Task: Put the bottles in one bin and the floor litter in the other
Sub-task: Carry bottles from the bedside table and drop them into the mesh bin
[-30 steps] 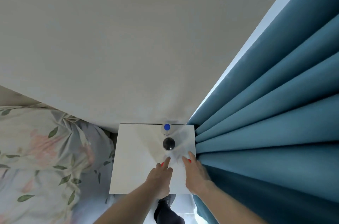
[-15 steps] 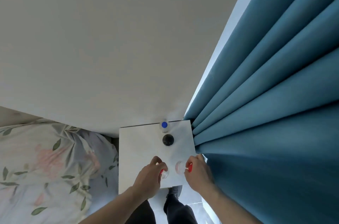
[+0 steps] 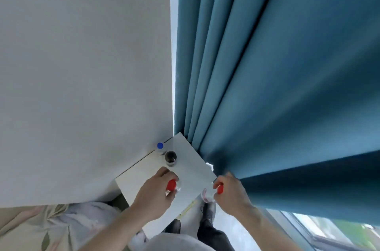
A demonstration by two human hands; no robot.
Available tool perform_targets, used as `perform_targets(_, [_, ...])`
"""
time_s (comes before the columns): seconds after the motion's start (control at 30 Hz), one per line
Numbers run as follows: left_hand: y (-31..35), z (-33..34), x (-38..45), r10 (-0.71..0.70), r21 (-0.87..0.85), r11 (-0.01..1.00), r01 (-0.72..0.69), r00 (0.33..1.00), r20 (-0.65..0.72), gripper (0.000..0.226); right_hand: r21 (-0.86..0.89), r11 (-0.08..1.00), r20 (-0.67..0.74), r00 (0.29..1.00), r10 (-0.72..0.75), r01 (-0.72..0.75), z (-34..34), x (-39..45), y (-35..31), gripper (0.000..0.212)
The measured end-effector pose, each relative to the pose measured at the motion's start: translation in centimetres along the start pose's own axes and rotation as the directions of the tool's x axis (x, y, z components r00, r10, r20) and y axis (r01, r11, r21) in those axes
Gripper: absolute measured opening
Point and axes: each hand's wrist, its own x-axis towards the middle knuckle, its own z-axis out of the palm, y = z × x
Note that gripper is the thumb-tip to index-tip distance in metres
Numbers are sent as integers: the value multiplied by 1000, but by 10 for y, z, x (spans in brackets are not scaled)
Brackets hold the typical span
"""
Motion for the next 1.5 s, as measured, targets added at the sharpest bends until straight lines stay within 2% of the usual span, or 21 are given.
perform_targets(0.23, [41, -3, -12, 223, 17, 974, -226, 970, 99, 20, 115, 979, -113, 977, 180, -167, 16, -99, 30, 34])
perform_targets(0.47, [127, 41, -24, 477, 52, 864, -501, 847, 233, 8, 335, 877, -221, 877, 427, -343, 22, -205, 89, 33])
perform_targets(0.73, [261, 144, -96, 661, 63, 663, -746, 623, 419, 13, 587, 699, -305, 689, 658, -408, 48, -370, 172, 35])
perform_targets(0.87, [320, 197, -149, 690, 33, 605, -796, 544, 477, 17, 675, 608, -292, 605, 741, -418, 69, -448, 213, 30])
perform_targets(1.1, [416, 300, -253, 741, -23, 450, -893, 359, 567, 26, 784, 450, -256, 438, 862, -428, 119, -573, 289, 32])
perform_targets(1.2, [445, 331, -289, 747, -75, 372, -925, 250, 616, 25, 815, 389, -240, 360, 901, -430, 136, -617, 306, 27])
perform_targets(1.37, [498, 388, -343, 731, -157, 225, -962, 60, 679, 23, 899, 255, -193, 202, 960, -357, 159, -687, 326, 35])
perform_targets(1.5, [541, 439, -389, 698, -250, 164, -954, -67, 713, 21, 932, 155, -134, 85, 987, -328, 178, -738, 346, 33])
